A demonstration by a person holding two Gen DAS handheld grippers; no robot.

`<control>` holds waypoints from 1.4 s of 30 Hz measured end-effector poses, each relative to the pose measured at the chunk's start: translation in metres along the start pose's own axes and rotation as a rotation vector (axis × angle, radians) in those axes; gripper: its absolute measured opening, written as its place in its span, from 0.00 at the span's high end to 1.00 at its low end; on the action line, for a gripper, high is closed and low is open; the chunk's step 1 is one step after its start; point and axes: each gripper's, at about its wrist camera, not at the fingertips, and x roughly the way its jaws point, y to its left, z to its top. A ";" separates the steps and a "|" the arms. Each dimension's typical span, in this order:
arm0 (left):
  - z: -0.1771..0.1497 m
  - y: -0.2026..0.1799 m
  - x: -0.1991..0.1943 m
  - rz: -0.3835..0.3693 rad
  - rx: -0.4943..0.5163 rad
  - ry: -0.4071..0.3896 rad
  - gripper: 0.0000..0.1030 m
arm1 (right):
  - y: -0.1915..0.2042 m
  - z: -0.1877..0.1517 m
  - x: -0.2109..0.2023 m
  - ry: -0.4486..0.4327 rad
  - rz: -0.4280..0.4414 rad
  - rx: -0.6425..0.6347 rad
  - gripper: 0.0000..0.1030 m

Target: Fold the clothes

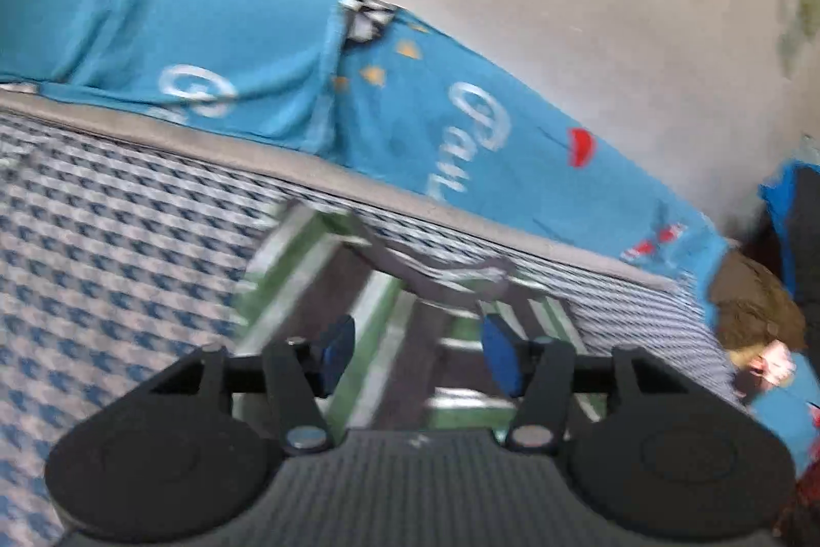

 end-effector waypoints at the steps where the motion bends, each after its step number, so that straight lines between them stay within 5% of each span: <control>1: 0.001 0.005 -0.002 0.028 -0.002 -0.007 0.45 | 0.000 0.001 0.000 -0.003 0.003 -0.002 0.56; 16: -0.017 0.039 0.012 0.213 0.018 0.087 0.29 | 0.002 0.001 0.006 -0.032 0.016 0.001 0.56; 24: -0.042 0.038 0.034 0.385 0.203 0.177 0.29 | -0.003 0.003 0.007 -0.037 -0.001 0.004 0.56; 28: -0.045 0.043 0.032 0.365 0.180 0.190 0.28 | -0.009 0.002 0.008 -0.035 -0.014 0.015 0.56; 32: -0.045 0.044 0.026 0.264 0.138 0.190 0.28 | -0.010 0.002 0.006 -0.043 -0.011 0.006 0.56; 35: -0.051 0.039 0.027 0.239 0.173 0.198 0.36 | -0.009 0.000 0.006 -0.041 -0.016 -0.009 0.56; 42: -0.066 0.033 0.032 0.242 0.210 0.188 0.80 | -0.011 0.000 0.009 -0.028 -0.016 -0.006 0.56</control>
